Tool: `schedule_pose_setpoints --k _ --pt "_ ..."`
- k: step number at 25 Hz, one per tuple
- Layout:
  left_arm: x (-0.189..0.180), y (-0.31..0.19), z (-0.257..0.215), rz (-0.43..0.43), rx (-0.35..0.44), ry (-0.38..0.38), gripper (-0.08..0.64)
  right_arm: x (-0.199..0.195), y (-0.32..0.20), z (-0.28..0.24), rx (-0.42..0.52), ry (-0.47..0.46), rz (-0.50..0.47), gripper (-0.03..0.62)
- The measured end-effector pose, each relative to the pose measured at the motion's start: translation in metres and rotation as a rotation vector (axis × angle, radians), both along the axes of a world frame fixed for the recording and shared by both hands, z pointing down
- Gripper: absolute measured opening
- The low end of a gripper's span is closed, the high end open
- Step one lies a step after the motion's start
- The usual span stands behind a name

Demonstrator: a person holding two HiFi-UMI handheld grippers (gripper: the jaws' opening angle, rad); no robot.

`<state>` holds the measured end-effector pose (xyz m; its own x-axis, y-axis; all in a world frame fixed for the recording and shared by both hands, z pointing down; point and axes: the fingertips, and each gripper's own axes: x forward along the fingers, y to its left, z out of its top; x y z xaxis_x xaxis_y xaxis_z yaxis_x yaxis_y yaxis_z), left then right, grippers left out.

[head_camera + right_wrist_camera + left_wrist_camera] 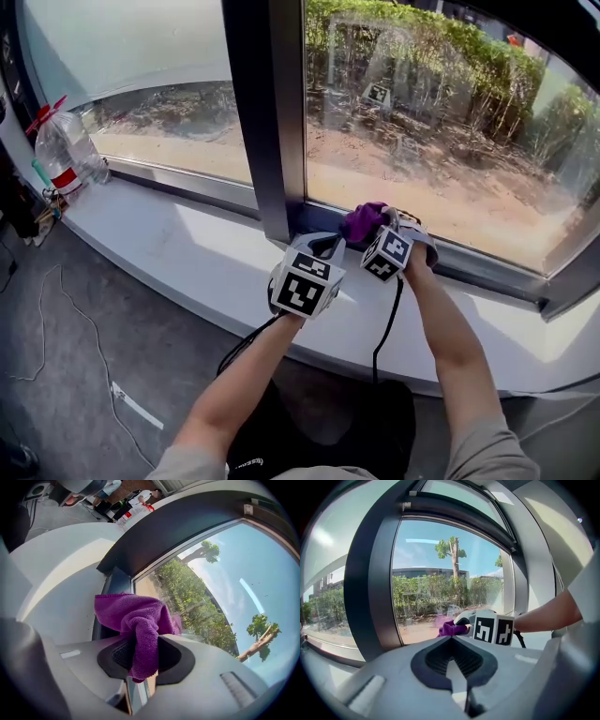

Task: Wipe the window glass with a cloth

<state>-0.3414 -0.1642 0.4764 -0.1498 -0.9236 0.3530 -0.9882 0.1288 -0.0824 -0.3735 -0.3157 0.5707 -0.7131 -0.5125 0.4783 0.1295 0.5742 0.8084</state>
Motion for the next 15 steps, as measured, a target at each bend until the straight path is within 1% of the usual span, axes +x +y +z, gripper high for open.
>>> schedule_pose_setpoints --k 2,5,11,15 --pt "0.004 -0.002 0.004 0.012 -0.011 0.004 0.000 0.008 -0.004 0.013 -0.010 0.028 0.016 0.112" --pt "0.011 -0.004 0.008 0.028 -0.018 0.004 0.000 0.018 -0.009 0.020 -0.004 0.039 0.026 0.112" --pt "0.019 -0.007 0.004 0.032 -0.019 0.010 0.000 0.041 -0.025 0.016 0.027 0.070 0.057 0.112" --pt "0.025 -0.012 -0.005 0.041 0.000 0.005 0.000 0.052 -0.031 -0.003 0.059 0.057 0.075 0.112"
